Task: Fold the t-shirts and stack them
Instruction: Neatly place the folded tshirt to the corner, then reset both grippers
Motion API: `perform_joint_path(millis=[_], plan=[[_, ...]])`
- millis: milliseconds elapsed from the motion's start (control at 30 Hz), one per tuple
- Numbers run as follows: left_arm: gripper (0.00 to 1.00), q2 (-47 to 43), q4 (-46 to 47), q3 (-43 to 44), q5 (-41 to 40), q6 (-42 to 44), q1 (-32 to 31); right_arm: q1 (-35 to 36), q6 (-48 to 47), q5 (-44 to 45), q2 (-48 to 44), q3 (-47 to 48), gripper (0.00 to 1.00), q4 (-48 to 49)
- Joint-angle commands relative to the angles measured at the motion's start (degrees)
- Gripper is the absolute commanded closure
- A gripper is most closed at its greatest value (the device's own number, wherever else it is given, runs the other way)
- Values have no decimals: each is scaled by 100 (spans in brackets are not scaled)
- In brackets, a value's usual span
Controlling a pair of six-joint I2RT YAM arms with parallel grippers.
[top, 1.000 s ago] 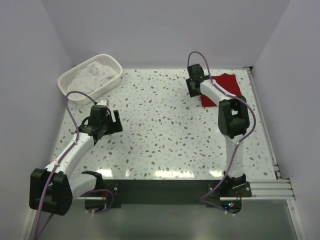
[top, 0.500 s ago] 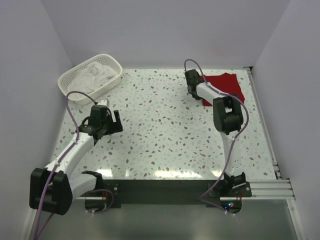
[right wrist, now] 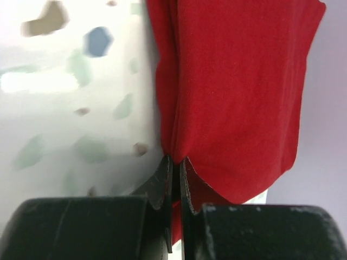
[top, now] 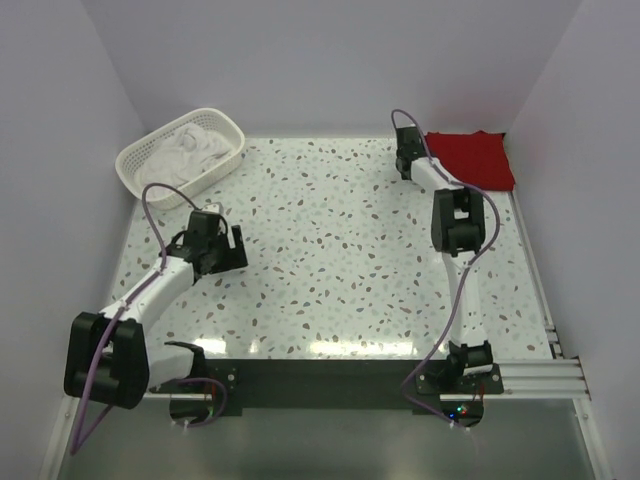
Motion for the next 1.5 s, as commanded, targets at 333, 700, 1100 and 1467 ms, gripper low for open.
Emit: perform_joint_path(millis=[333, 700, 1100, 1467], plan=[[14, 350, 334, 175, 83, 120, 42, -265, -431, -153, 245, 604, 61, 304], [11, -291, 387, 131, 188, 120, 42, 246, 1789, -1680, -2390, -433, 16, -1162], [4, -1899, -596, 1185, -128, -144, 42, 246, 3242, -2718, -7039, -2498, 10, -2683], [0, -3709, -1889, 2443, -505, -258, 42, 254, 3508, -2386, -11883, -4968, 1, -2623]])
